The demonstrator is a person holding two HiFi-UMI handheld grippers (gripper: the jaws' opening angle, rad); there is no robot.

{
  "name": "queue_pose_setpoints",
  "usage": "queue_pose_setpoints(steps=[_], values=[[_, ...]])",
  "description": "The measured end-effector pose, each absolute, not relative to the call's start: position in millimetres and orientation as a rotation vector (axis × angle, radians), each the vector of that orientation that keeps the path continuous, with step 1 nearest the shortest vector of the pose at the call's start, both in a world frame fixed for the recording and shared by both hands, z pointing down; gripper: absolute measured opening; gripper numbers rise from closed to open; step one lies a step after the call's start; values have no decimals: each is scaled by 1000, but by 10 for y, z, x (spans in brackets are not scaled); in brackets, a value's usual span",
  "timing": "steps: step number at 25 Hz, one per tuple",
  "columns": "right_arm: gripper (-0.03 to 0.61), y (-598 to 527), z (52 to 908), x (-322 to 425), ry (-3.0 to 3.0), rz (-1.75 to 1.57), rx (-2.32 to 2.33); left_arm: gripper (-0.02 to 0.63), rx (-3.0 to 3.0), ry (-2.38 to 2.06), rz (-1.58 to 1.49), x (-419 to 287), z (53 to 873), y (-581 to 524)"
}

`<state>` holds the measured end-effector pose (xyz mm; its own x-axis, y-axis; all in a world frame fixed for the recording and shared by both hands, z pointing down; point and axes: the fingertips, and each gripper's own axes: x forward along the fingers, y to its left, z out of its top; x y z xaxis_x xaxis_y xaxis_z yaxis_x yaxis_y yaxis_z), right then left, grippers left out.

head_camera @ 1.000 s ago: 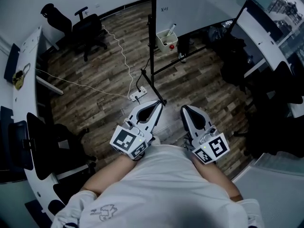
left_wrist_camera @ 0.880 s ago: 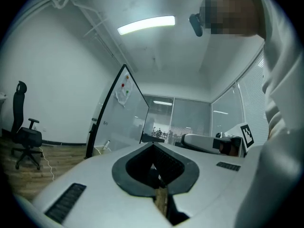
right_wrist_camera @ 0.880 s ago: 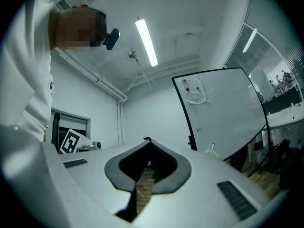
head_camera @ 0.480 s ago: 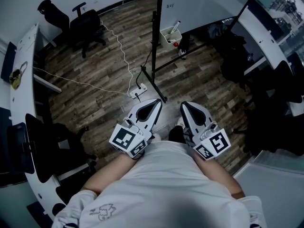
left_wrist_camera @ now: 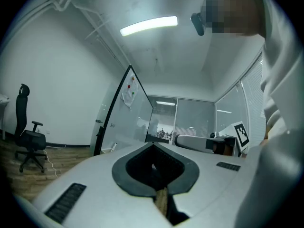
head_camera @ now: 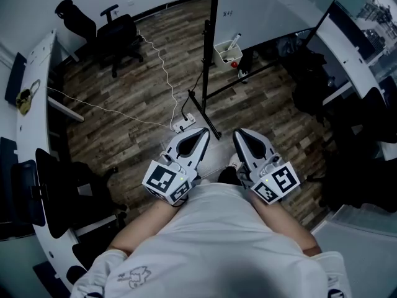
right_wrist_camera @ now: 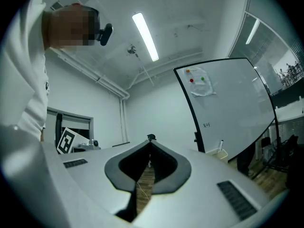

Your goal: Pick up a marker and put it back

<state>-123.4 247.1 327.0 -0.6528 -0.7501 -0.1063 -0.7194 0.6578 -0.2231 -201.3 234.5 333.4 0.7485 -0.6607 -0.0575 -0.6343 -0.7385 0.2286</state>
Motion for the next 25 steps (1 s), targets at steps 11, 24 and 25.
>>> queue_pose_setpoints(steps=[11,24,25], values=[[9,2069,3420,-1178,2751,-310,-1102,5,2749,-1037,-154,-1816,3390,1919],[9,1335,3554,-705,2751,-370,-1087,5,2681,-1063,-103,-1372,3571,1189],[9,1275,3564,-646,2752,-375,-1086,5,2675,-1069,-97,-1316,3581,1130]])
